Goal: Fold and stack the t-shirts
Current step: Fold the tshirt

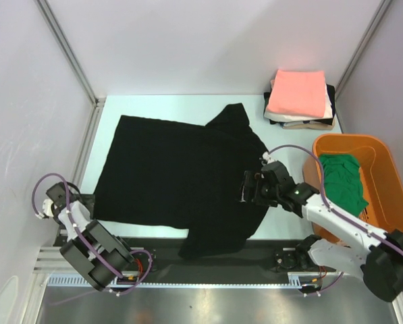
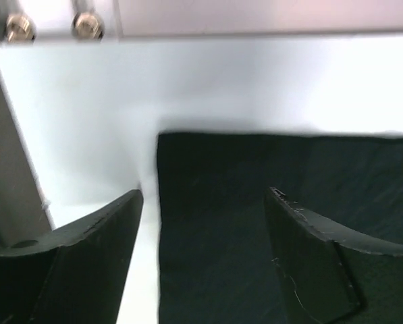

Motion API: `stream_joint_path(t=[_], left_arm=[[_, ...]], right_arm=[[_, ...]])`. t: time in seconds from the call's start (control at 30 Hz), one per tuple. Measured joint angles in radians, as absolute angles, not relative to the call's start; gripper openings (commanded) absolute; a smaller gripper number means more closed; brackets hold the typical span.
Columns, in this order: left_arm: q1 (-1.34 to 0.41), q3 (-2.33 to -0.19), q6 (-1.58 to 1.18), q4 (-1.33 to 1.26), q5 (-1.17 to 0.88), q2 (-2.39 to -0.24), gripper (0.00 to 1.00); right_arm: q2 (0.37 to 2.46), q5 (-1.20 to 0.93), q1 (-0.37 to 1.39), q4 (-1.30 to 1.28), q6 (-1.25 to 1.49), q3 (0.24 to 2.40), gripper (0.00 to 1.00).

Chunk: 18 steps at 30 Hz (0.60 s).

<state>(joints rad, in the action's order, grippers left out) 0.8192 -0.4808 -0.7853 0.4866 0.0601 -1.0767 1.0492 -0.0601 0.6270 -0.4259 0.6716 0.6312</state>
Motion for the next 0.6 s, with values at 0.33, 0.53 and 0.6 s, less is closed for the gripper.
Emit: stream_joint_path(t=[0.33, 0.53, 0.6], left_arm=[[0.819, -0.450, -0.781, 0.262, 0.011, -1.169, 0.00], [0.819, -0.444, -0.778, 0.244, -0.039, -1.171, 0.00], [0.819, -0.441, -0.778, 0.239, -0.052, -1.171, 0.00]], right_arm=[[0.833, 0.047, 0.880, -0.548, 0.831, 0.505, 0.98], [0.835, 0.165, 1.203, -0.602, 1.054, 0.443, 0.96], [0.859, 0.197, 1.284, -0.596, 1.114, 0.439, 0.95]])
